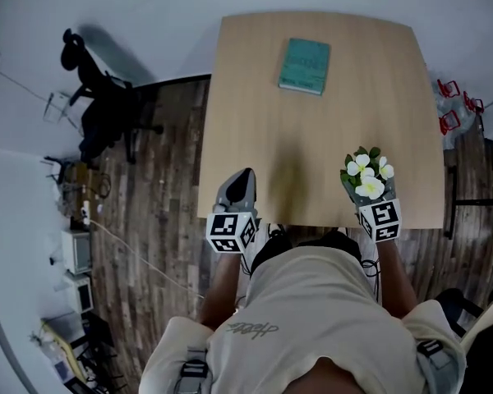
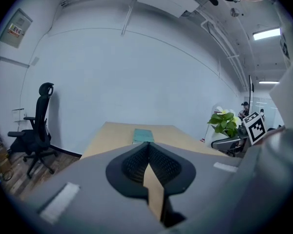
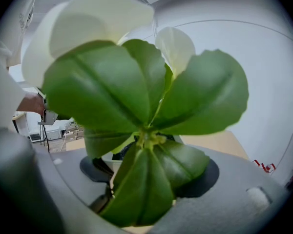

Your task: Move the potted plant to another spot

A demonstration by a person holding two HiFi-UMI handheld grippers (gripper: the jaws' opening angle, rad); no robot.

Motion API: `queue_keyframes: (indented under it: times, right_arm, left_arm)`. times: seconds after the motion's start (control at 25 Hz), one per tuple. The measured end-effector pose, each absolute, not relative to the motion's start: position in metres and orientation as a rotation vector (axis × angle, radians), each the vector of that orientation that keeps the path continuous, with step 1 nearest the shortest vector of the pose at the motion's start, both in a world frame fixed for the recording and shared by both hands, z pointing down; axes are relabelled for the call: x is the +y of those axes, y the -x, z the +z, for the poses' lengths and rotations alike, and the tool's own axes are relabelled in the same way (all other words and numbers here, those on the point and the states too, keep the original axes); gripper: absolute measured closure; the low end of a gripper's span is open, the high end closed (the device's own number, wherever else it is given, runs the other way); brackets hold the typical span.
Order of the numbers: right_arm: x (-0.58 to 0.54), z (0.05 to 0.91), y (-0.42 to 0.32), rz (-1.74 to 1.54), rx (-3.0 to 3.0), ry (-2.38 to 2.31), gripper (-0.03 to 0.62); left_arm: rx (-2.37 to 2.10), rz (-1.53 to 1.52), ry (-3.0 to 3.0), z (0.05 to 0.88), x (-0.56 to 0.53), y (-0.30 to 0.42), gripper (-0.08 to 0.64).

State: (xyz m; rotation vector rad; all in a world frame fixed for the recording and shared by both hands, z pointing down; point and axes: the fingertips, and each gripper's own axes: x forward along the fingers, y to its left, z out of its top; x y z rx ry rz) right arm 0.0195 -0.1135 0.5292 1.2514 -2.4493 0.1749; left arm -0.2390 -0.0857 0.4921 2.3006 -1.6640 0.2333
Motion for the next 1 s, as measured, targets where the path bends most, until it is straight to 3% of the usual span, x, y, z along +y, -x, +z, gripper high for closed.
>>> queue_keyframes:
  times: [0.56, 1.0]
  right_arm:
    - [-0.104, 0.525, 0.078, 0.295, -2.408, -1.335, 0.253]
    - [-0.122, 0.55, 0.086, 0.305, -2.458, -1.186, 0.253]
  left_arm:
    - [-1.49, 0.241, -2.375, 0.512, -0.085, 0.302, 0.541]
    - [-1.553, 0.299, -2.34, 0.507, -0.102, 0.293, 0.541]
